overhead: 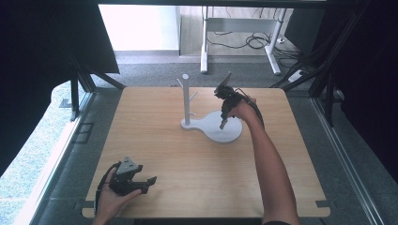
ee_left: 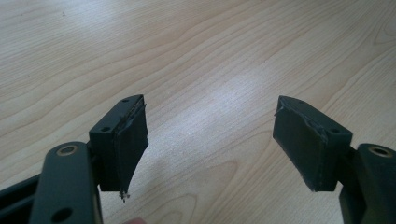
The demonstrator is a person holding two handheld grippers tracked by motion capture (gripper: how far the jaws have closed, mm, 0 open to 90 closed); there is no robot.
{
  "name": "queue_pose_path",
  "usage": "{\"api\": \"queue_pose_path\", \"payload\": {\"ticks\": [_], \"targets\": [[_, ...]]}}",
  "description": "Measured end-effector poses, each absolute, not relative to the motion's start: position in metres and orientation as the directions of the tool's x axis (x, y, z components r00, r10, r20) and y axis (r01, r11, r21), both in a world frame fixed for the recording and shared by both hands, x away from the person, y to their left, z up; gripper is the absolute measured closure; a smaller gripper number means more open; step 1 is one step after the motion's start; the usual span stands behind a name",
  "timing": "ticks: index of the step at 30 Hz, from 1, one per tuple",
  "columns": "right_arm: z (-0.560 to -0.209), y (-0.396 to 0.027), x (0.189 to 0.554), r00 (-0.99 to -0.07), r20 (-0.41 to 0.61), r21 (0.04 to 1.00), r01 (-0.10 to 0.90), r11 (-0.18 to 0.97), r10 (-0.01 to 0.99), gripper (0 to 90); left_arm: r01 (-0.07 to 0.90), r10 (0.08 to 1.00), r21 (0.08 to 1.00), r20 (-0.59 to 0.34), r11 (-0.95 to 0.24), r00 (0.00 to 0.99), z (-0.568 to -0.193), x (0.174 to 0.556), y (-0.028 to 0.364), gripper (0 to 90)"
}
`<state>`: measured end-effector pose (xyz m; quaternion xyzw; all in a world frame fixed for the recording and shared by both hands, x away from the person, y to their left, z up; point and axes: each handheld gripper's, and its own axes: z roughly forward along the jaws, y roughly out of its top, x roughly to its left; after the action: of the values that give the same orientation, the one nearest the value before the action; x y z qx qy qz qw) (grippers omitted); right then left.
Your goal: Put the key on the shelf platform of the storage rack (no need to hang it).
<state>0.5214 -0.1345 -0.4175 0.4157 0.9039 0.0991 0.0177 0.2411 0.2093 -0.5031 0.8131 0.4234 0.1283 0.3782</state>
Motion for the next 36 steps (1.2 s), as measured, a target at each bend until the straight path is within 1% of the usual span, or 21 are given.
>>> {"api": "queue_pose_path", "payload": {"ticks": [17, 36], "targets": [[-0.439, -0.129, 0.528, -0.646, 0.048, 0.197, 0.754, 0.627, 0.762, 89.6, 0.59, 0.781, 0.721, -0.111, -0.362, 0.615, -0.504, 0.241, 0.208, 26.5], [-0.465, -0.137, 0.532, -0.622, 0.046, 0.189, 0.774, 0.605, 0.782, 89.4, 0.593, 0.785, 0.722, -0.112, -0.356, 0.609, -0.504, 0.241, 0.209, 26.5]]}}
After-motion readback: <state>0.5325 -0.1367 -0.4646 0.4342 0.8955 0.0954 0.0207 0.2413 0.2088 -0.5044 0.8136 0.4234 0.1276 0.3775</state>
